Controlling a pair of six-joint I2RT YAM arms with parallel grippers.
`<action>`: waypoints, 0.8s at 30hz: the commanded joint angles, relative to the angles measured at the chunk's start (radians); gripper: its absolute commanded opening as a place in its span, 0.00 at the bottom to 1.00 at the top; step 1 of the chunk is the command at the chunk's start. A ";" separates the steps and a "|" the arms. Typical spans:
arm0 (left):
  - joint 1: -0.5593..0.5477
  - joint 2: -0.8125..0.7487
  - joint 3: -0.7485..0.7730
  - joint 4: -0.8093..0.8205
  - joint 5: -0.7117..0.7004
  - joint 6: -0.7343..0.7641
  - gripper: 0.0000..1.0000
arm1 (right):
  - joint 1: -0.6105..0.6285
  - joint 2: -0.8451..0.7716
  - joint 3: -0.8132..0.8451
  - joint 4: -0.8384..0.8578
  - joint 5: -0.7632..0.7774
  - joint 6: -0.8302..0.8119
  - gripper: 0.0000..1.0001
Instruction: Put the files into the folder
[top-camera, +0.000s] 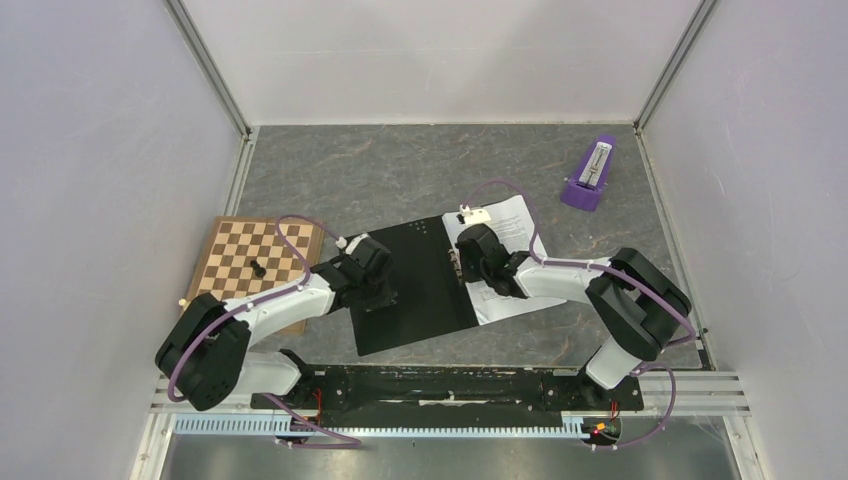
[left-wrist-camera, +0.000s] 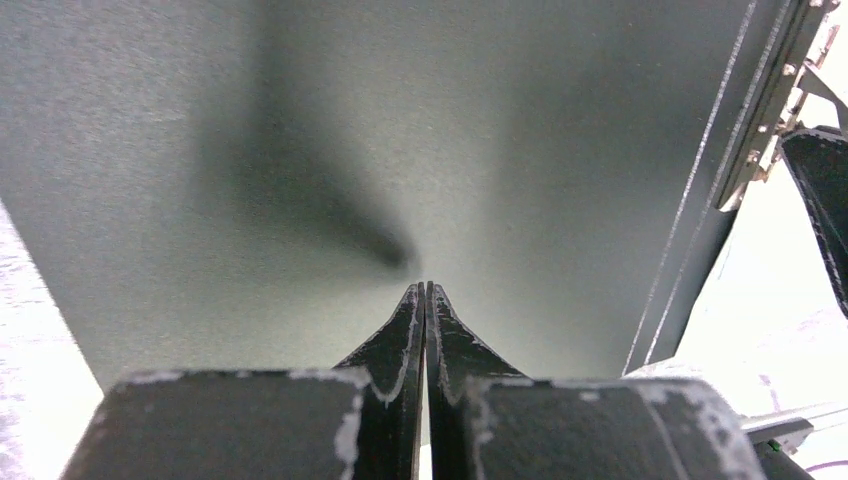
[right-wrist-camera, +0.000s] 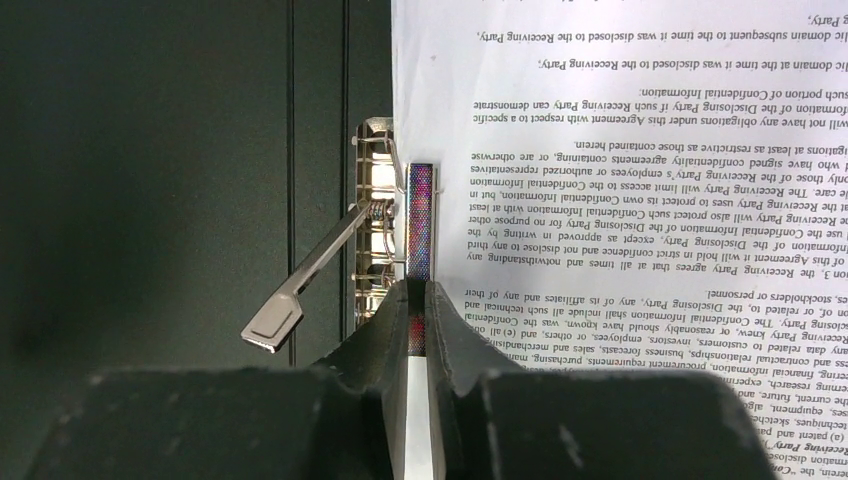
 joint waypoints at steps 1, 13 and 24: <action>0.002 -0.004 -0.010 -0.022 -0.080 0.012 0.05 | -0.006 0.018 0.014 -0.168 -0.017 -0.048 0.06; 0.002 0.037 -0.035 0.012 -0.076 -0.002 0.03 | -0.006 -0.013 0.072 -0.212 -0.029 -0.035 0.20; 0.002 0.044 -0.033 0.015 -0.071 -0.003 0.03 | -0.006 -0.089 0.136 -0.295 -0.022 -0.024 0.31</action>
